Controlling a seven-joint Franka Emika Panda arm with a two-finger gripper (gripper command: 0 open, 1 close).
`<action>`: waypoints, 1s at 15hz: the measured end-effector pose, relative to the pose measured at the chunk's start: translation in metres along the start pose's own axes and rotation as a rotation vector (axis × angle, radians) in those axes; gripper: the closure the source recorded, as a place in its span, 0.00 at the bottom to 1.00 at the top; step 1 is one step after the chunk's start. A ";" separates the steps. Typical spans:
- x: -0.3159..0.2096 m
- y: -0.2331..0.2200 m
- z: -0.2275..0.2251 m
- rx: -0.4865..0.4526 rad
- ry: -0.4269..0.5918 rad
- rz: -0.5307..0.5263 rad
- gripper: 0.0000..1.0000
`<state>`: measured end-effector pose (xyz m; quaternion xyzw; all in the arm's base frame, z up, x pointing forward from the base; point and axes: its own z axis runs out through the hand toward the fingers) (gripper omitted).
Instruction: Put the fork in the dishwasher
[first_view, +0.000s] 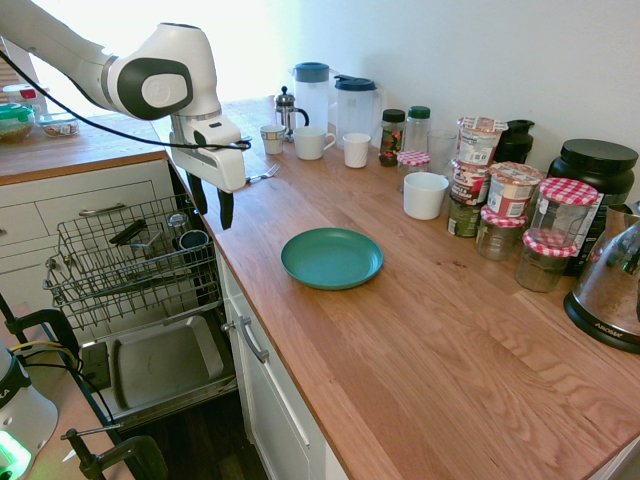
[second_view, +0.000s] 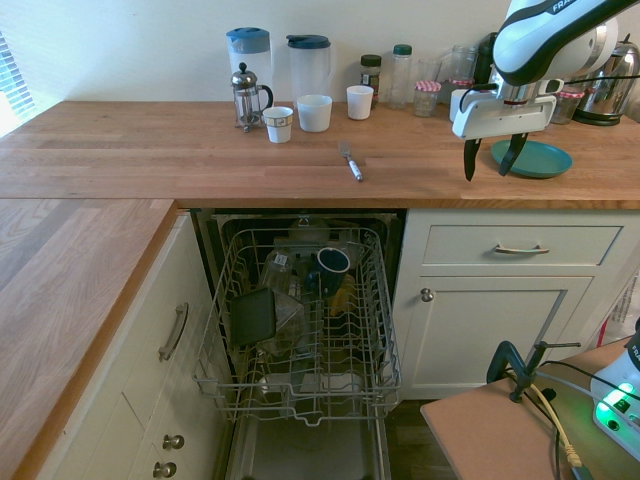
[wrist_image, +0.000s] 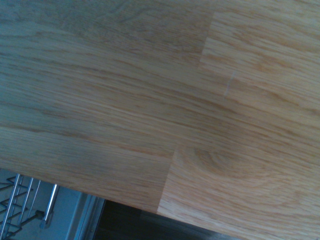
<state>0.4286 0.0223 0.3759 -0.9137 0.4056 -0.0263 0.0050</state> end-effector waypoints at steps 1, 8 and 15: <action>0.000 0.000 0.000 -0.001 -0.001 0.000 0.00; -0.012 -0.043 -0.021 0.034 0.035 -0.024 0.00; -0.010 -0.144 -0.019 0.057 0.044 0.039 0.00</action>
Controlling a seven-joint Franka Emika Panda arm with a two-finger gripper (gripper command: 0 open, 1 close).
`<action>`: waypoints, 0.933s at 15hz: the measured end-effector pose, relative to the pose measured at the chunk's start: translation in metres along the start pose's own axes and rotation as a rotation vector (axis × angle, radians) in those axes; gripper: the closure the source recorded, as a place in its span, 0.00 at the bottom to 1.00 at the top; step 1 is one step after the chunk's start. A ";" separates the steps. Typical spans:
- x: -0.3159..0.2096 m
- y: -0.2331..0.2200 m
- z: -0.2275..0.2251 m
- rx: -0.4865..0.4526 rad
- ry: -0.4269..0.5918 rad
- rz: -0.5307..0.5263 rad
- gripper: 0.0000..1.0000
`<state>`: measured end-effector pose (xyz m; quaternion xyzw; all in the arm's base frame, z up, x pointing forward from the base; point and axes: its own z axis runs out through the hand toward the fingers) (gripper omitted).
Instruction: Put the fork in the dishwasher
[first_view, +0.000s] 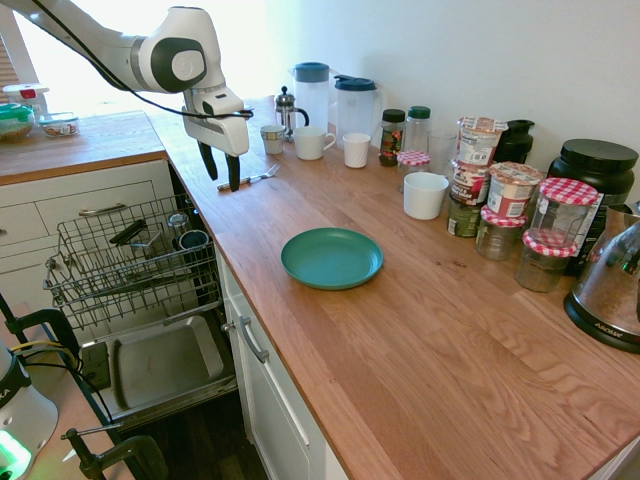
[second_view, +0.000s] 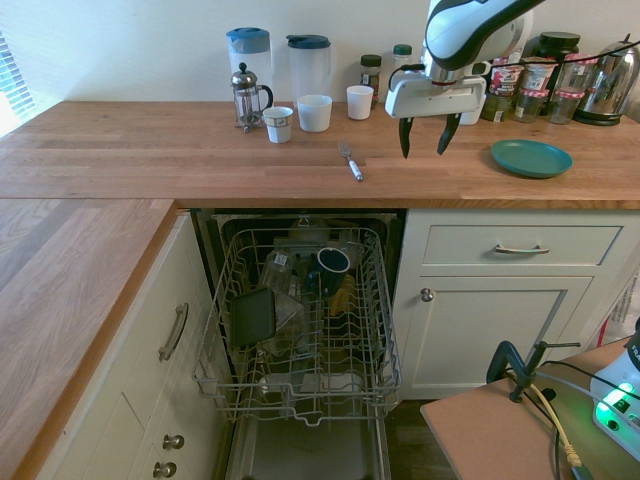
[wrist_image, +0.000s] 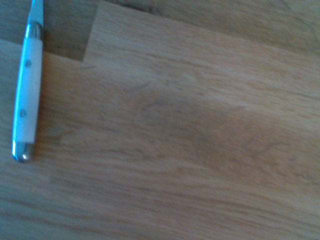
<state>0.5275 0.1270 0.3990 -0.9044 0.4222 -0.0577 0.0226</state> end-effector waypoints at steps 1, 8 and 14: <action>-0.001 -0.013 0.001 0.007 -0.001 0.003 0.00; -0.013 -0.096 0.016 -0.001 0.031 0.033 0.00; -0.015 -0.144 0.037 0.001 0.048 0.080 0.00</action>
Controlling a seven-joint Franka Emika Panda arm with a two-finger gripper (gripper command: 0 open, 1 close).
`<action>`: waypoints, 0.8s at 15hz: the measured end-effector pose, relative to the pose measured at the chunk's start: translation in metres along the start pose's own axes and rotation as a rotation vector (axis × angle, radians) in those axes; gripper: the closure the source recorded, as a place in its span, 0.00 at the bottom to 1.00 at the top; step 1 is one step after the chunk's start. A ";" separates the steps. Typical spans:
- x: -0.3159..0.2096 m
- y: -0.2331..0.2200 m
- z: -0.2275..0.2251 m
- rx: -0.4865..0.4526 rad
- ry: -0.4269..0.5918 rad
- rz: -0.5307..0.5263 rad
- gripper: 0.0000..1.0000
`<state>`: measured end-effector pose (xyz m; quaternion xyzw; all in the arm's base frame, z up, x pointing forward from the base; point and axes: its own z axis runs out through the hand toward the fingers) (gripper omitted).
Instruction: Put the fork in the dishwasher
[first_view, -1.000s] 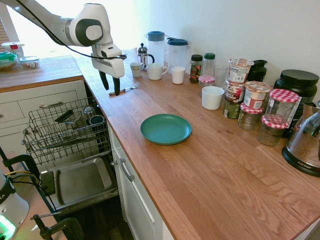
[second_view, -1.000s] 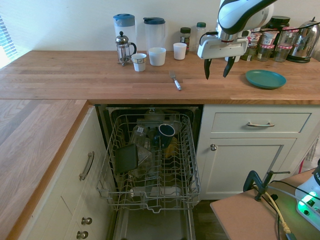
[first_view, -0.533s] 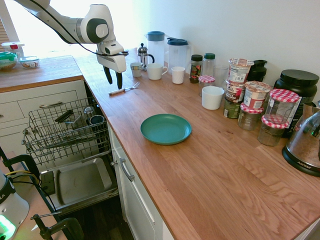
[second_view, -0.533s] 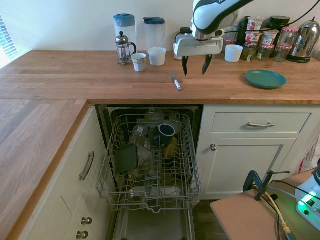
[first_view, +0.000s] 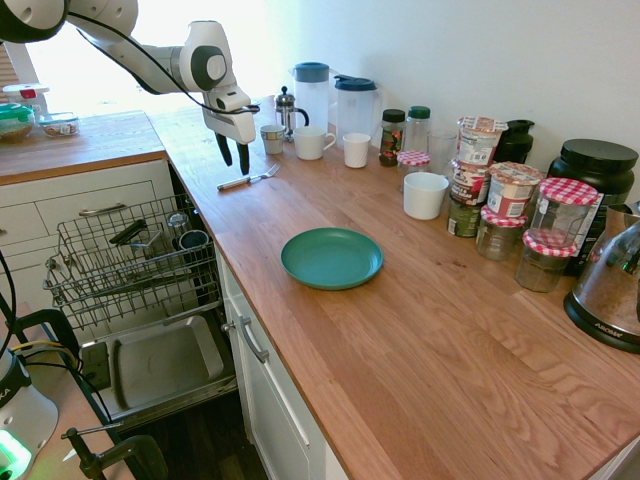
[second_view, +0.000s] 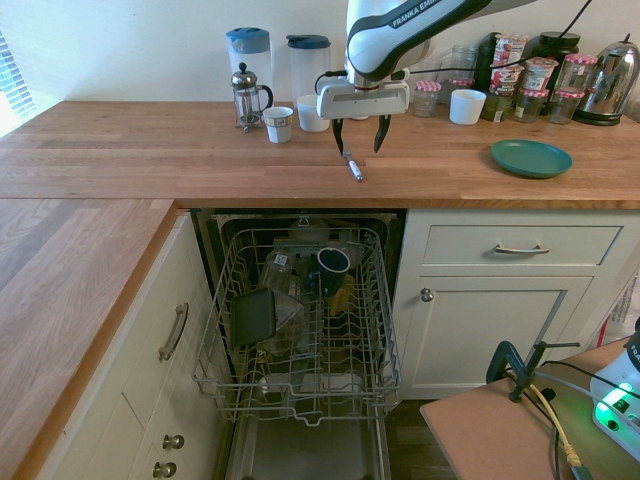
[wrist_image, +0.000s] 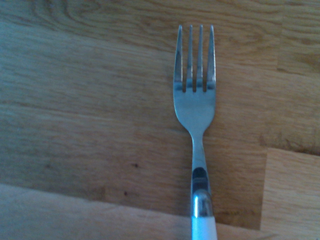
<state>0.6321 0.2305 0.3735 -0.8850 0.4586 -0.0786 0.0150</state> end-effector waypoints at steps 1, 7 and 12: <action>0.000 -0.007 0.004 -0.006 0.002 0.012 0.00; 0.008 -0.030 0.032 -0.047 0.001 0.056 0.00; 0.010 -0.035 0.034 -0.046 -0.008 0.068 1.00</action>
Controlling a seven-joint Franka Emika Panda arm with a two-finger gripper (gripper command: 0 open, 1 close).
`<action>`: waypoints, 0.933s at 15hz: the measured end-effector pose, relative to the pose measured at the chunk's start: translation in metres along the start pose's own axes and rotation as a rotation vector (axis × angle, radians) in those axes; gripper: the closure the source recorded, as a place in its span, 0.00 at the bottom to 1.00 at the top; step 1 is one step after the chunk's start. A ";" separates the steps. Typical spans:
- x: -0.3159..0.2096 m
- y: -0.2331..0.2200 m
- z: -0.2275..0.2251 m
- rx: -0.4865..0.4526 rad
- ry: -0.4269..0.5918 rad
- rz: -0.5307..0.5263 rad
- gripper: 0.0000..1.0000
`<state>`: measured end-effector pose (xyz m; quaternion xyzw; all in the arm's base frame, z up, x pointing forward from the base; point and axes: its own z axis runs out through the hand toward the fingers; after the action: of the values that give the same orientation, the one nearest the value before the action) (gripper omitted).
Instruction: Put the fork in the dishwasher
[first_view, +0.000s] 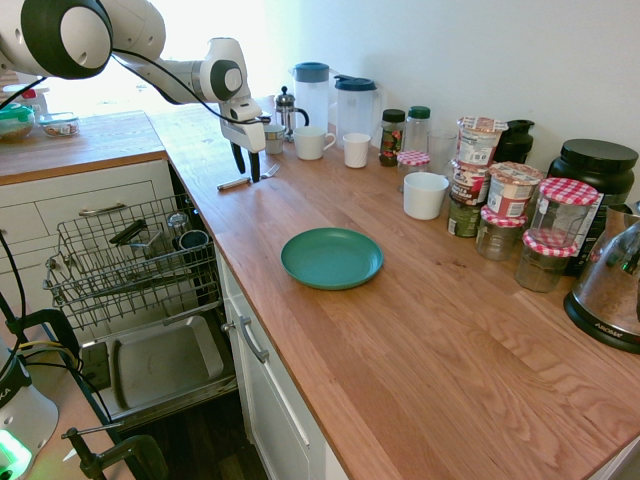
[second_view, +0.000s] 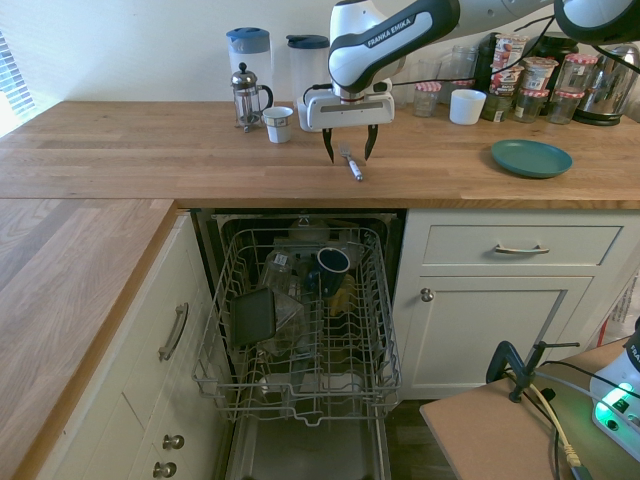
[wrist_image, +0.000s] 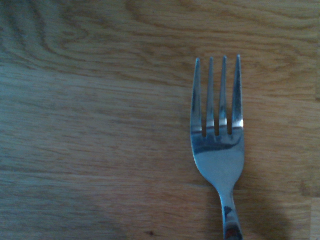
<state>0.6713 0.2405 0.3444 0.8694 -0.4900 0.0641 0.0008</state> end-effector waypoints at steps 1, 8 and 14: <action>0.000 0.000 0.000 -0.001 -0.003 0.002 1.00; 0.001 0.003 0.006 -0.013 -0.018 0.011 1.00; 0.000 0.002 0.007 -0.003 -0.018 0.010 1.00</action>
<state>0.6702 0.2389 0.3377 0.8676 -0.4942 0.0553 -0.0026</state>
